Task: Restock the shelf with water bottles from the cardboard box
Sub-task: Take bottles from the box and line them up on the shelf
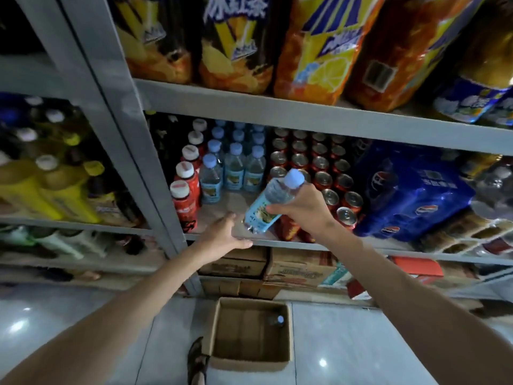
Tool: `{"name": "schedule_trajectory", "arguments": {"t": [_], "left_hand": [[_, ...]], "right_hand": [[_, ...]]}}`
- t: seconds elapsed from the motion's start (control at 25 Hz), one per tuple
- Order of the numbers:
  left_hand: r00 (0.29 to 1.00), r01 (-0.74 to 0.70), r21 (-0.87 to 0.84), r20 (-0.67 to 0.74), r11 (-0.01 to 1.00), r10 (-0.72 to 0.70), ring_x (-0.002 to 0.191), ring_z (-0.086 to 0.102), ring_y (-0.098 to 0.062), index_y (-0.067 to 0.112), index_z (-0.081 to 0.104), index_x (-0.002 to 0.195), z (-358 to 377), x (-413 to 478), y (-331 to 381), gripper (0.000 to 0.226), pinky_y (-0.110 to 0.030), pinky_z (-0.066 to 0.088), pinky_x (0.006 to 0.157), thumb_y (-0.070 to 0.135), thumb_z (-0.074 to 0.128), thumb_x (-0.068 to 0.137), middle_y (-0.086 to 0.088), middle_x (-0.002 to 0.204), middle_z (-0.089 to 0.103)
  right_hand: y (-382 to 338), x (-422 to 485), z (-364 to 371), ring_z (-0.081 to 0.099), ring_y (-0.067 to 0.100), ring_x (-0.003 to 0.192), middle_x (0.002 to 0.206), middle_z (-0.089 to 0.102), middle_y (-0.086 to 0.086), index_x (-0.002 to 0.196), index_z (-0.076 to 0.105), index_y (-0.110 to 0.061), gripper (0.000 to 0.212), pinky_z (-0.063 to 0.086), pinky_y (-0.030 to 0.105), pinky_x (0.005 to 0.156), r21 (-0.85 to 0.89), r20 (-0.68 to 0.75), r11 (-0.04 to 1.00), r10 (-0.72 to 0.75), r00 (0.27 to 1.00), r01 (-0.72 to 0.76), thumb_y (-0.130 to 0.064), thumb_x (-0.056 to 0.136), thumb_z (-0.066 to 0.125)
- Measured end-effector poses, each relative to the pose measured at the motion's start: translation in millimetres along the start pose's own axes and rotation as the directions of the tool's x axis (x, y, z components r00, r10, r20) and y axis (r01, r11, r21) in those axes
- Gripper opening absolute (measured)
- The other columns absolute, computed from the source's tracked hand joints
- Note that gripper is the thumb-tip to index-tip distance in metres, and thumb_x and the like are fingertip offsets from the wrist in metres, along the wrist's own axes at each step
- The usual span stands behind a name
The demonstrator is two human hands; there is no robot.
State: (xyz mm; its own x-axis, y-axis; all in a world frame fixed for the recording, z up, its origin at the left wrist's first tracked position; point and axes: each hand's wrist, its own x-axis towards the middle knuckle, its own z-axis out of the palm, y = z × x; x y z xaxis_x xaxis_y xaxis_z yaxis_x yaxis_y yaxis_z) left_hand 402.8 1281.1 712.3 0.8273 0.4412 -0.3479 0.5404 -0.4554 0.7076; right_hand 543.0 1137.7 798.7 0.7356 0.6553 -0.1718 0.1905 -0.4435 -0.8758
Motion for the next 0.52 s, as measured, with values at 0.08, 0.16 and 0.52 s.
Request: {"name": "schedule_trajectory", "arguments": {"t": [0.08, 0.16, 0.52], "left_hand": [[0.998, 0.024, 0.344, -0.067, 0.939, -0.001, 0.13, 0.044, -0.03, 0.01, 0.032, 0.144, 4, 18, -23, 0.084, -0.038, 0.041, 0.104, 0.052, 0.067, 0.081, -0.015, 0.145, 0.041], [0.994, 0.039, 0.563, -0.103, 0.826, 0.023, 0.129, 0.042, -0.036, 0.011, 0.027, 0.147, 5, 33, -42, 0.081, -0.042, 0.045, 0.101, 0.06, 0.052, 0.087, -0.021, 0.147, 0.035], [0.988, -0.003, 0.687, -0.11, 0.726, 0.108, 0.11, 0.06, -0.03, 0.016, 0.035, 0.145, 8, 63, -65, 0.071, -0.035, 0.051, 0.088, 0.056, 0.052, 0.089, -0.019, 0.126, 0.059]], "right_hand": [[-17, 28, 23, 0.06, -0.004, 0.069, 0.077, 0.065, -0.015, 0.088, 0.066, -0.016, 0.031, 0.042, -0.001, 0.055, -0.159, -0.05, 0.982, -0.115, 0.992, 0.106, -0.015, 0.065, 0.086], [-19, 60, 51, 0.059, 0.004, 0.074, 0.083, 0.064, -0.009, 0.089, 0.062, -0.018, 0.035, 0.039, 0.001, 0.053, -0.266, -0.027, 0.949, -0.182, 0.983, 0.168, -0.017, 0.064, 0.086], [6, 116, 111, 0.061, 0.013, 0.098, 0.118, 0.067, 0.0, 0.128, 0.049, -0.015, 0.068, 0.047, 0.018, 0.08, -0.289, -0.001, 0.938, -0.201, 0.98, 0.192, -0.01, 0.068, 0.082]]}}
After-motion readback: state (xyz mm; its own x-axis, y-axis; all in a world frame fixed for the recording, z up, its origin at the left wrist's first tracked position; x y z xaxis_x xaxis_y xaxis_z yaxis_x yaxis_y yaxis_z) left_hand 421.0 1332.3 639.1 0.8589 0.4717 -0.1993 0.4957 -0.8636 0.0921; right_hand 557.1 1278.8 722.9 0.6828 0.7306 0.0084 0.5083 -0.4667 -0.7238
